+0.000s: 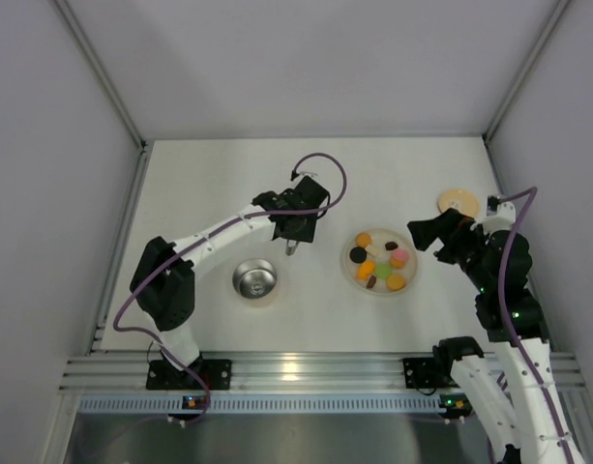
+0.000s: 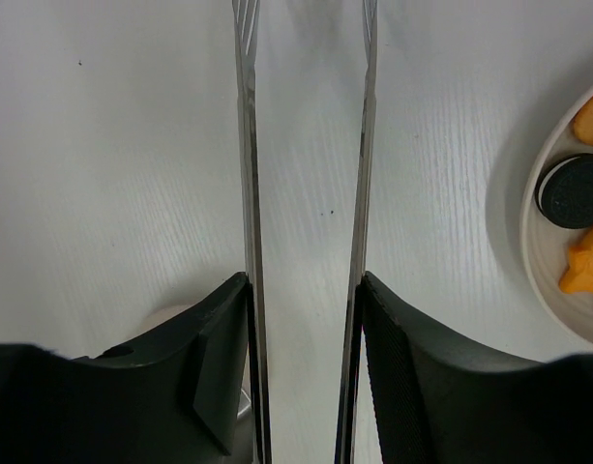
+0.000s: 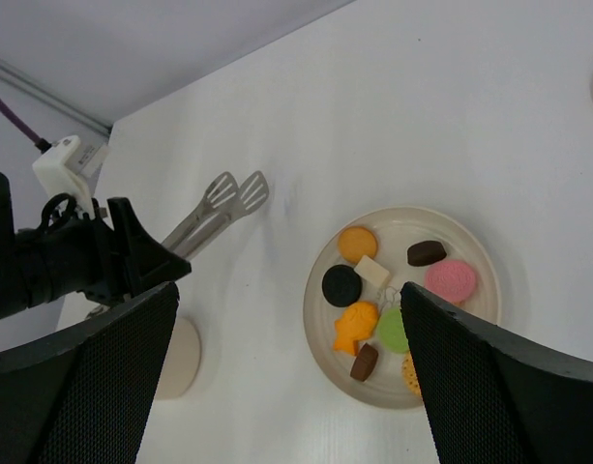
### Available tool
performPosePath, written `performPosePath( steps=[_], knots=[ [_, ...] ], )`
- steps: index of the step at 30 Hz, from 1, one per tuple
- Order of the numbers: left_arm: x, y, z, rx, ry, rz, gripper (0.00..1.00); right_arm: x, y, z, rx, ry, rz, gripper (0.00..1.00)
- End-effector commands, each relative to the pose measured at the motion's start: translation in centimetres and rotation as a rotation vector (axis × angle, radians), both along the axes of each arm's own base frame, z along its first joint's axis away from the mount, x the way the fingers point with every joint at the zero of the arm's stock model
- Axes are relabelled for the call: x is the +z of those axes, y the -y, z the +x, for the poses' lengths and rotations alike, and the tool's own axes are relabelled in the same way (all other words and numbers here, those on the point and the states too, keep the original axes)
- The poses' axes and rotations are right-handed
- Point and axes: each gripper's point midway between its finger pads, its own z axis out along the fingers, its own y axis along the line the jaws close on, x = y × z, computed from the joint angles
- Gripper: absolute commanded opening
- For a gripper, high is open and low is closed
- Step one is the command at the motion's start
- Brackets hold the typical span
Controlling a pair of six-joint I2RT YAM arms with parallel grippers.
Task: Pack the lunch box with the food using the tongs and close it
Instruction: Pick up the clamp at the center of the board, then pick up the fake food from the plate.
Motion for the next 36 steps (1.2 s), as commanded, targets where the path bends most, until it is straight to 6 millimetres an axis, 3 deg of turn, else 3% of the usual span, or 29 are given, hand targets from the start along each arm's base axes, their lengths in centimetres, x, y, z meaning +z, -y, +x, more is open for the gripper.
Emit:
performPosePath(
  steps=[1,11,17,27,36],
  knots=[
    [4.6,0.0,-0.2,0.001,0.074,-0.056,0.52,1.9,0.1,0.0,-0.002,0.041,0.006,0.96],
    [8.3,0.3,-1.9,-0.059,0.104,-0.082,0.49,1.9,0.1,0.3,-0.008,0.044,0.011,0.95],
    [9.7,2.1,-3.9,-0.142,0.106,-0.112,0.49,2.0,0.3,0.3,-0.015,0.044,0.011,0.96],
    [9.4,8.1,-8.9,-0.329,0.065,-0.16,0.51,1.4,0.7,-0.2,-0.036,0.033,-0.003,0.95],
    [8.2,12.8,-11.3,-0.427,0.019,-0.203,0.52,1.4,1.3,-0.8,-0.062,0.031,-0.014,0.96]
  ],
)
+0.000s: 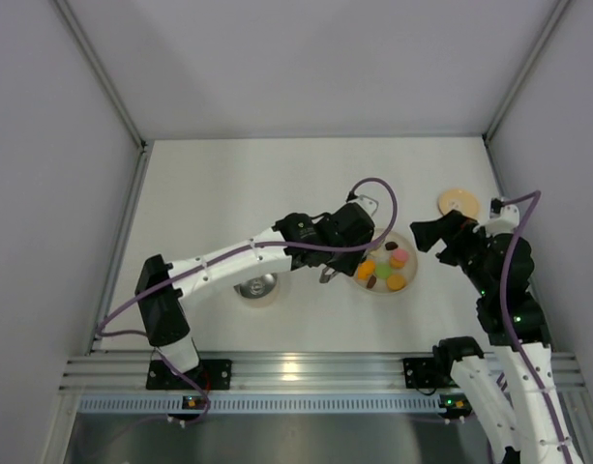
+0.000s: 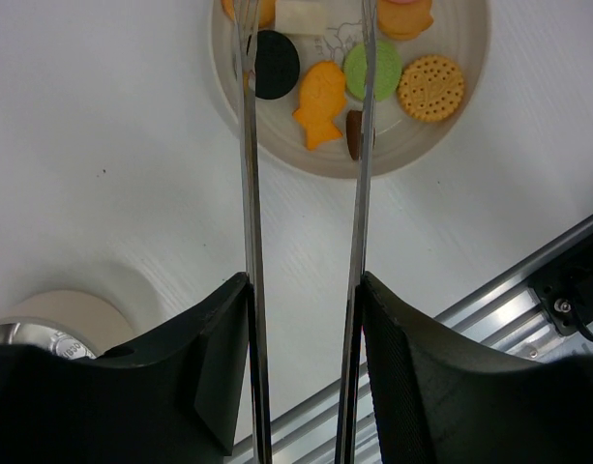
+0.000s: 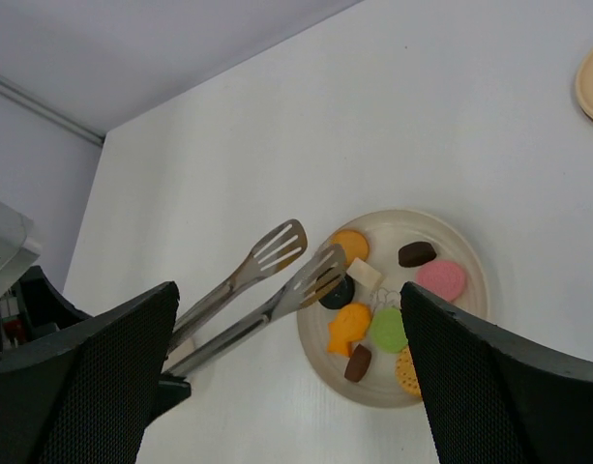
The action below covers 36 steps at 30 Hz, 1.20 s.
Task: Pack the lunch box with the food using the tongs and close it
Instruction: Pick up the fake food from the plate.
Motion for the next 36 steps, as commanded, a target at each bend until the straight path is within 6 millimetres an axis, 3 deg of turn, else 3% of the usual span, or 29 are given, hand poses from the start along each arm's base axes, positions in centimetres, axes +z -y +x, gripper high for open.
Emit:
performPosePath(
  steps=[1,7,14,36],
  knots=[
    [0.7,2.3,0.0,-0.023,-0.001,-0.065,0.52,1.5,0.9,-0.8,-0.037,0.024,-0.011,0.95],
    [-0.7,4.4,-1.1,-0.065,-0.02,-0.061,0.52,2.4,1.9,-1.5,-0.085,0.043,-0.036,0.96],
    [-1.4,6.8,-2.1,-0.108,-0.029,-0.056,0.52,2.1,2.2,-1.7,-0.097,0.029,-0.054,0.96],
    [-4.7,8.3,-1.5,-0.101,-0.032,0.014,0.54,1.8,2.3,-1.9,-0.095,0.027,-0.062,0.96]
  ],
)
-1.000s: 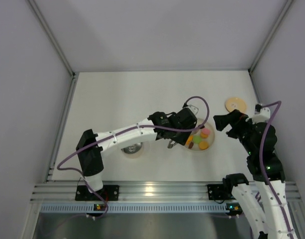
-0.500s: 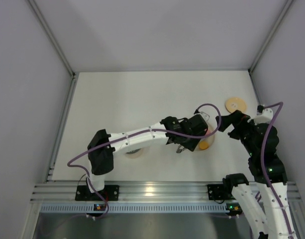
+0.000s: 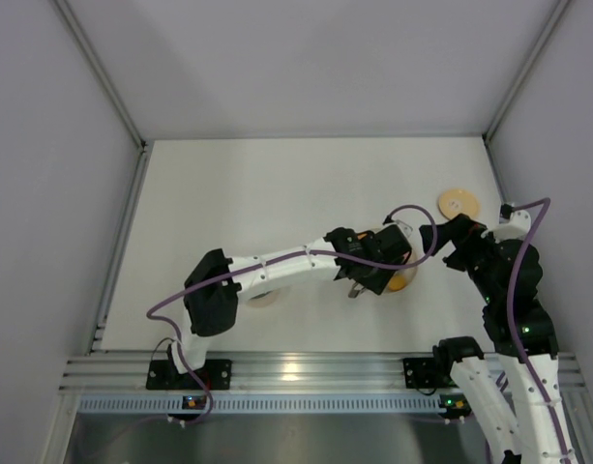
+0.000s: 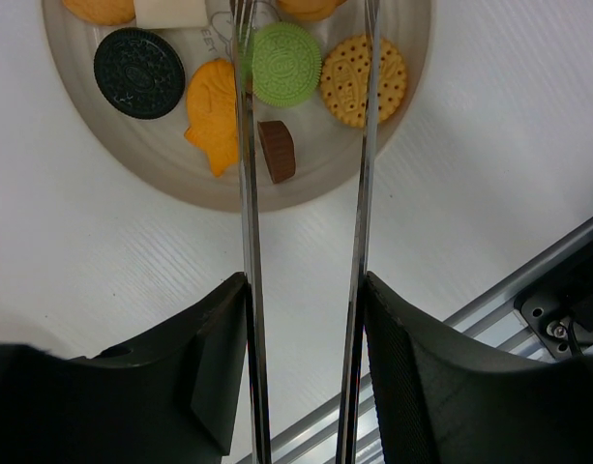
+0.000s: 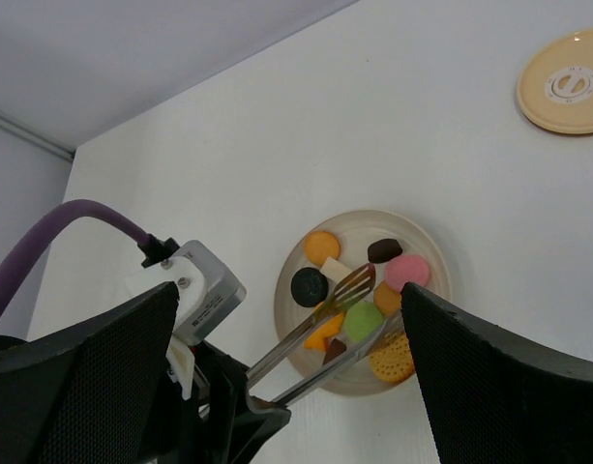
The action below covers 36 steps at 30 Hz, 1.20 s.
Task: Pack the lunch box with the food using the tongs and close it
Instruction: Pick up the fake food from the plate.
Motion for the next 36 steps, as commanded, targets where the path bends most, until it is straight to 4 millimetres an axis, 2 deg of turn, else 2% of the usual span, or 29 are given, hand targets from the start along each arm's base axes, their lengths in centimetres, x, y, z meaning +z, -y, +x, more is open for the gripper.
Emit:
performPosePath(
  steps=[1,24,28,30,36],
  knots=[
    [2.0,1.7,0.9,0.012,0.045,-0.069,0.54,1.2,0.6,-0.4,-0.019,0.031,-0.017,0.96],
    [1.2,1.7,1.1,0.015,0.046,-0.043,0.48,1.1,0.4,-0.2,-0.007,0.026,-0.015,0.96],
    [1.5,1.7,1.1,0.015,0.049,-0.048,0.42,1.1,0.4,-0.2,-0.008,0.026,-0.017,0.97],
    [1.8,1.6,1.0,0.015,0.049,-0.05,0.35,1.1,0.4,-0.3,-0.008,0.028,-0.017,0.97],
    [3.3,0.8,0.9,0.021,0.066,-0.062,0.31,1.1,0.4,-0.2,-0.011,0.027,-0.014,0.96]
  ],
)
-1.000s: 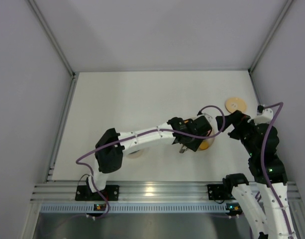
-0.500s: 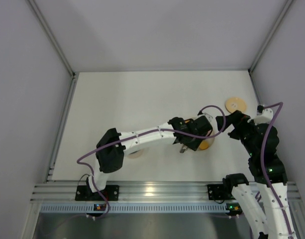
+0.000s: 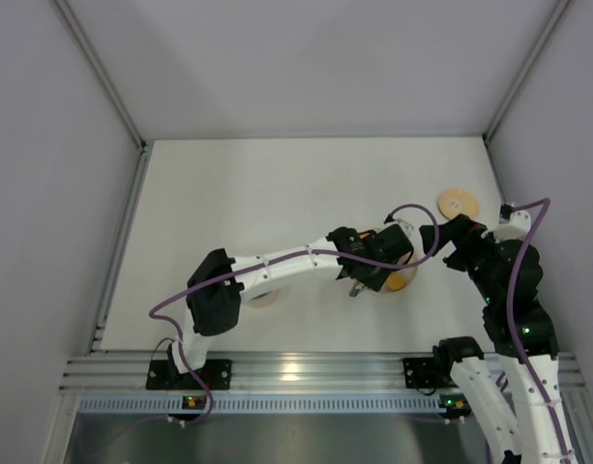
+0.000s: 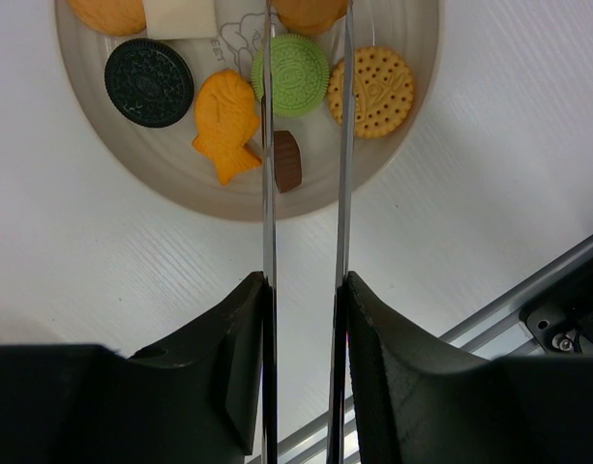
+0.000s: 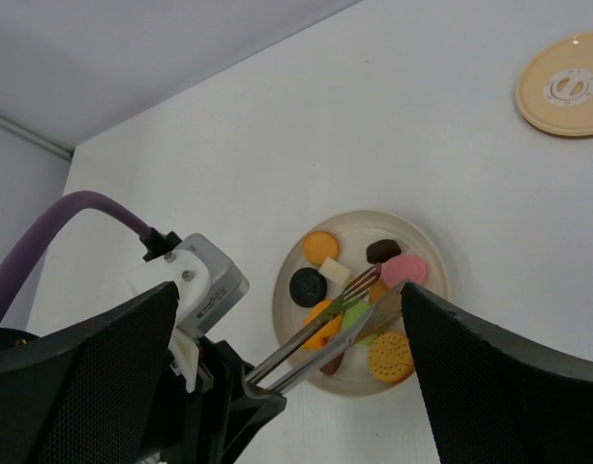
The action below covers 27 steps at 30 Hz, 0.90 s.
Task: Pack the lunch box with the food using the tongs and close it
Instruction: Pick up the fake food from the plate.
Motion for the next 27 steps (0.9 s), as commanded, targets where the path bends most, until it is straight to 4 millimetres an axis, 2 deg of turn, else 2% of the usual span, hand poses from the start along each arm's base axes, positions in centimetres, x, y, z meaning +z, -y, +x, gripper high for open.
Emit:
performPosePath(
  steps=[1,11,19,24,25,27],
  knots=[
    [3.7,0.3,0.4,0.011,0.05,-0.073,0.31,1.0,0.3,-0.2,-0.012,0.024,-0.005,0.97],
    [5.9,-1.0,-0.1,0.018,0.061,-0.113,0.25,0.6,0.3,0.0,-0.011,0.02,0.002,0.96],
    [6.4,-2.4,-0.5,0.032,0.065,-0.11,0.25,0.5,0.2,0.2,-0.01,0.019,0.007,0.96],
    [7.1,-4.1,-0.5,0.076,0.085,-0.115,0.24,0.3,0.1,0.4,-0.009,0.016,0.009,0.96],
    [6.7,-4.8,-0.7,0.087,0.084,-0.102,0.24,0.3,0.1,0.4,-0.008,0.015,0.012,0.96],
    [7.5,-5.9,-0.7,0.12,0.098,-0.122,0.24,0.2,0.1,0.5,-0.007,0.015,0.014,0.96]
  ],
)
